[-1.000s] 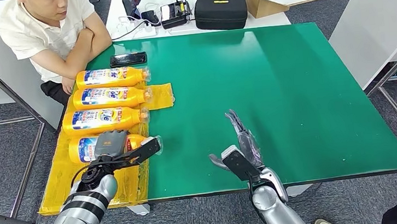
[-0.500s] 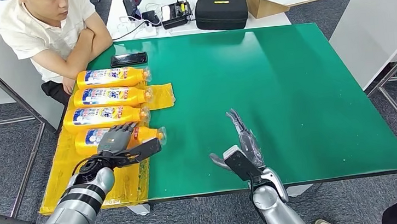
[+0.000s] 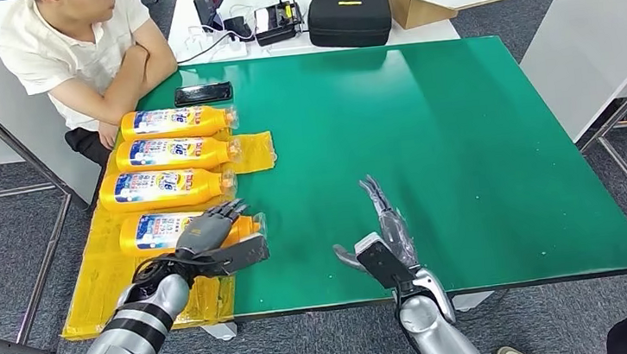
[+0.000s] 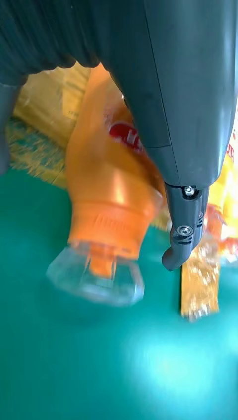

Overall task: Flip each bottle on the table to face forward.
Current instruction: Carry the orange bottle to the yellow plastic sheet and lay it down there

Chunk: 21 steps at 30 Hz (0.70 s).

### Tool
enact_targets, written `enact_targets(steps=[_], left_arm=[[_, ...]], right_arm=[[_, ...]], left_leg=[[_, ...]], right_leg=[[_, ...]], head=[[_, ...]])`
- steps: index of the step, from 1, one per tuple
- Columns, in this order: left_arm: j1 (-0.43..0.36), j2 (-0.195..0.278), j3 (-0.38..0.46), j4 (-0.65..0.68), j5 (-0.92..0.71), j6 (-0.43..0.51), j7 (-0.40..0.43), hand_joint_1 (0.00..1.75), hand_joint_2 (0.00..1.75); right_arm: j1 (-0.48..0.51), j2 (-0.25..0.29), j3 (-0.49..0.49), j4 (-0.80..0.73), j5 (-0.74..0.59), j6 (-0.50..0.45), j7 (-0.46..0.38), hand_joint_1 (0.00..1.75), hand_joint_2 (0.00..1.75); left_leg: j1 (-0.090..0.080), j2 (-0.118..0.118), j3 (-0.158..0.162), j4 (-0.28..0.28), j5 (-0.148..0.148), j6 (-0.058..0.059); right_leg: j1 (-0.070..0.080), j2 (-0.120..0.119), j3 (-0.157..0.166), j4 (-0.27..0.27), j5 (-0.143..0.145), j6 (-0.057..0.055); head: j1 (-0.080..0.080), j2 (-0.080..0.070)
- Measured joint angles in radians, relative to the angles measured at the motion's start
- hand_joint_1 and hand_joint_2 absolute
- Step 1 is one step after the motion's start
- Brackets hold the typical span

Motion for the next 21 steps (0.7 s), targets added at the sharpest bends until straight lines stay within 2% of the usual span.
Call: enact_targets(steps=[5, 10, 13, 17, 21], left_arm=[[0.065, 0.022, -0.069, -0.150, 0.039, 0.053, 0.000, 0.00, 0.00], [0.132, 0.038, -0.127, -0.312, 0.014, 0.183, -0.018, 0.00, 0.00], [0.160, 0.046, -0.148, -0.372, 0.009, 0.195, -0.020, 0.00, 0.00], [0.180, 0.055, -0.162, -0.417, 0.010, 0.226, -0.034, 0.00, 1.75], [0.219, 0.054, -0.165, -0.459, 0.025, 0.386, -0.083, 0.00, 1.75]], right_arm=[[0.003, 0.000, -0.003, 0.006, 0.007, -0.014, -0.005, 0.00, 1.75], [0.007, 0.000, -0.004, 0.007, 0.017, -0.024, -0.015, 0.00, 1.75], [0.007, 0.001, -0.004, 0.007, 0.017, -0.029, -0.016, 0.00, 1.75], [0.008, 0.001, -0.004, 0.007, 0.018, -0.035, -0.020, 0.00, 1.75], [0.008, 0.002, -0.003, 0.007, 0.019, -0.050, -0.029, 0.00, 1.75]], left_leg=[[0.000, 0.000, -0.001, 0.000, 0.000, 0.000], [0.000, 0.000, -0.001, 0.000, 0.000, 0.000], [0.000, 0.000, -0.001, 0.000, 0.000, 0.000], [0.000, 0.000, -0.001, 0.000, 0.000, 0.000], [0.000, 0.000, -0.001, 0.000, 0.000, 0.000]], right_leg=[[0.000, 0.000, -0.001, 0.000, 0.000, 0.000], [0.000, 0.000, -0.001, 0.000, 0.000, 0.000], [0.000, 0.000, -0.001, 0.000, 0.000, 0.000], [0.000, 0.000, -0.001, 0.000, 0.000, 0.000], [0.000, 0.000, -0.002, 0.000, 0.000, 0.000]], head=[[0.000, 0.000], [0.000, 0.000], [0.000, 0.000], [0.000, 0.000], [0.000, 0.000]])
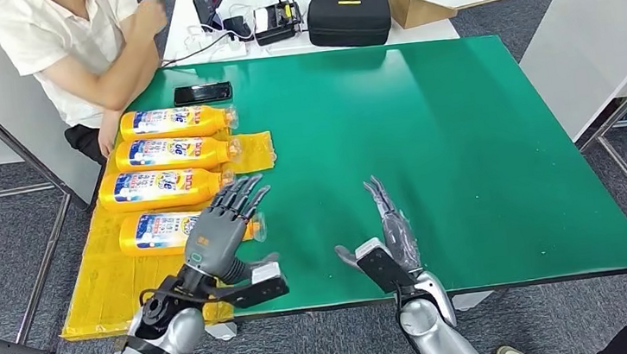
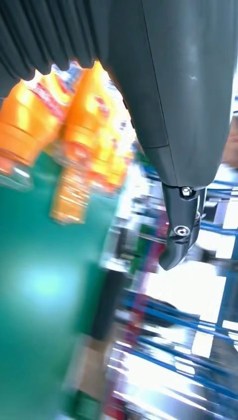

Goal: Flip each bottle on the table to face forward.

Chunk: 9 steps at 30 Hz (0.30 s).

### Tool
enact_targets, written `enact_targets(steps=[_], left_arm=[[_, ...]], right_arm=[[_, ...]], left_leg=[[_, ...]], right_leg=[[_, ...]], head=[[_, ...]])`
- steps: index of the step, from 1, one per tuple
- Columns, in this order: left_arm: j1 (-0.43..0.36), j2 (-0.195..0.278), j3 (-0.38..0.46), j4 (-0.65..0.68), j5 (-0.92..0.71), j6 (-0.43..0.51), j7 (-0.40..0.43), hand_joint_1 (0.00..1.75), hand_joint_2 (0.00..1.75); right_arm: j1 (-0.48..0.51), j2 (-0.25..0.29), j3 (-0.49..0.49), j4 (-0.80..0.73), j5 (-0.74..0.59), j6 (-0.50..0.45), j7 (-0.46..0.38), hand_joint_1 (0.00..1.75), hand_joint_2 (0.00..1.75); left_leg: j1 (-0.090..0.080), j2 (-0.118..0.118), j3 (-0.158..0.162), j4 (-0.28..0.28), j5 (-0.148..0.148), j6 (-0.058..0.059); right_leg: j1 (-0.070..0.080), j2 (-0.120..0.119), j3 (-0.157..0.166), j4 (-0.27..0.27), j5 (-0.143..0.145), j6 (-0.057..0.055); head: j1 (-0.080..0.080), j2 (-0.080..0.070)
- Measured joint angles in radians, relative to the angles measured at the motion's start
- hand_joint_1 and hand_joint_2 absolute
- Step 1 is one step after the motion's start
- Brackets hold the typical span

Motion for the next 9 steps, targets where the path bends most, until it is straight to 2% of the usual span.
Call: enact_targets(steps=[4, 6, 8, 9], left_arm=[[0.049, -0.016, 0.007, -0.035, 0.064, 0.142, -0.070, 0.00, 1.75], [0.084, -0.033, 0.021, -0.067, 0.213, 0.133, -0.142, 0.00, 1.75], [0.129, -0.058, 0.039, -0.114, 0.433, 0.073, -0.209, 0.00, 1.75], [0.142, -0.065, 0.044, -0.128, 0.494, 0.055, -0.224, 0.00, 1.75]], right_arm=[[0.000, 0.003, 0.003, 0.002, -0.006, -0.013, -0.011, 0.00, 1.75], [0.005, 0.009, 0.003, -0.002, -0.052, -0.020, -0.042, 0.00, 1.75], [0.023, 0.016, 0.000, -0.024, -0.133, -0.021, -0.085, 0.00, 1.75], [0.029, 0.018, -0.002, -0.032, -0.156, -0.020, -0.096, 0.00, 1.75]], left_leg=[[0.000, 0.000, 0.000, 0.000, 0.000, 0.000], [0.000, 0.000, 0.000, 0.000, 0.000, 0.000], [0.000, 0.000, 0.000, 0.000, -0.001, 0.000], [0.000, 0.000, 0.000, 0.000, -0.001, 0.000]], right_leg=[[0.000, 0.000, 0.000, 0.000, 0.000, 0.000], [0.000, 0.000, 0.000, 0.000, 0.000, 0.000], [0.000, 0.000, -0.001, 0.000, -0.001, 0.000], [0.000, 0.000, -0.001, 0.000, -0.001, 0.000]], head=[[0.000, 0.000], [0.000, 0.000], [0.000, 0.000], [0.000, 0.000]])
